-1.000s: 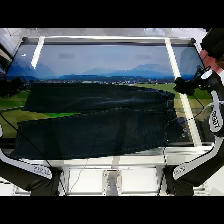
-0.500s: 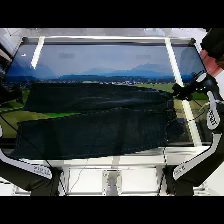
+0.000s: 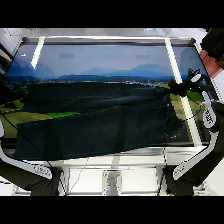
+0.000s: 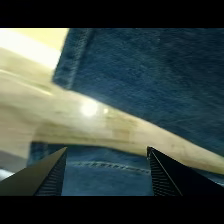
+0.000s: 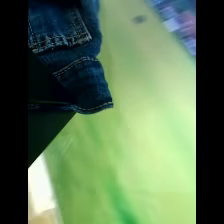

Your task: Fold the clothes and pants, and hang the long-sleeved shirts on hangers.

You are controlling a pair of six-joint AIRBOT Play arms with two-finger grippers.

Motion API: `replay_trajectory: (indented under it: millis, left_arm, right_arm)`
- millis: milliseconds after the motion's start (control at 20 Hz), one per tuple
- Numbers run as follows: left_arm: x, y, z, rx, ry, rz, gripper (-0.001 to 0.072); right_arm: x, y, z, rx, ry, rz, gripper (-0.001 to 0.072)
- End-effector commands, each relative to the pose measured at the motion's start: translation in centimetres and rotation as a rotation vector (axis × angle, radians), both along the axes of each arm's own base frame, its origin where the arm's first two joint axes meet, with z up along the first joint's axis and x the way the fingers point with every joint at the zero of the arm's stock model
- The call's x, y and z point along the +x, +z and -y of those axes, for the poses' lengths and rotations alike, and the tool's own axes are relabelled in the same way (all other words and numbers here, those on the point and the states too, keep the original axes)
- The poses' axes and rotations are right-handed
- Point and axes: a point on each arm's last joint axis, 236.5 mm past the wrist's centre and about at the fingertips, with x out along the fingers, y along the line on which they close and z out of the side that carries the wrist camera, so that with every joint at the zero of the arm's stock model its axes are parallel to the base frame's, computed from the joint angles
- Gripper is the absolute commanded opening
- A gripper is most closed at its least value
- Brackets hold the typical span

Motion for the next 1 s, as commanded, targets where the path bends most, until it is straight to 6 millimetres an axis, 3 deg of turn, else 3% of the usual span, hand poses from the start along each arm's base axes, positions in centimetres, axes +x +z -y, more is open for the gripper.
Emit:
replay_trajectory:
  millis: [0,150,200,250,300,400,500,700,750,800,950]
  left_arm:
    - [0.8,0.0,1.7,-0.05,-0.012,0.021,0.0576]
    - [1.2,0.0,2.6,-0.052,-0.033,0.021,0.0576]
    - [1.3,0.0,2.8,-0.049,-0.04,0.019,0.0576]
    - [1.2,0.0,2.7,-0.044,-0.04,0.015,0.0576]
    - [0.8,0.0,2.5,-0.034,-0.025,0.0,0.0577]
    - [-0.9,0.2,0.7,0.04,0.001,-0.071,0.0577]
    - [-1.5,0.2,0.5,0.044,-0.055,-0.101,0.0572]
    - [-1.6,-0.8,0.4,0.033,-0.255,-0.11,0.0573]
    - [-1.5,-1.5,0.1,0.034,-0.305,-0.104,0.0573]
    - [-1.3,-2.2,-0.4,0.044,-0.334,-0.088,0.0573]
    - [-0.1,-4.2,-2.9,0.103,-0.313,0.003,0.057]
  right_arm:
    - [3.7,1.9,2.3,-0.048,-0.121,0.165,0.0026]
    - [5.5,3.4,3.8,-0.075,-0.181,0.262,0.0032]
    - [5.5,3.5,4.0,-0.08,-0.181,0.264,0.0124]
    - [5.4,3.7,4.2,-0.08,-0.172,0.255,0.0273]
    - [5.0,3.8,4.3,-0.091,-0.134,0.235,0.0326]
    - [3.6,4.2,4.7,-0.112,-0.041,0.17,0.0326]
    - [1.1,4.2,4.4,-0.111,0.091,0.069,0.0323]
    - [-6.4,3.7,1.4,-0.026,0.323,-0.197,0.0286]
    - [-7.9,4.1,0.5,0.008,0.346,-0.247,0.0105]
    - [-9.0,4.8,-0.3,0.03,0.362,-0.281,0.0028]
    - [-8.9,8.5,-2.8,0.001,0.384,-0.246,0.0028]
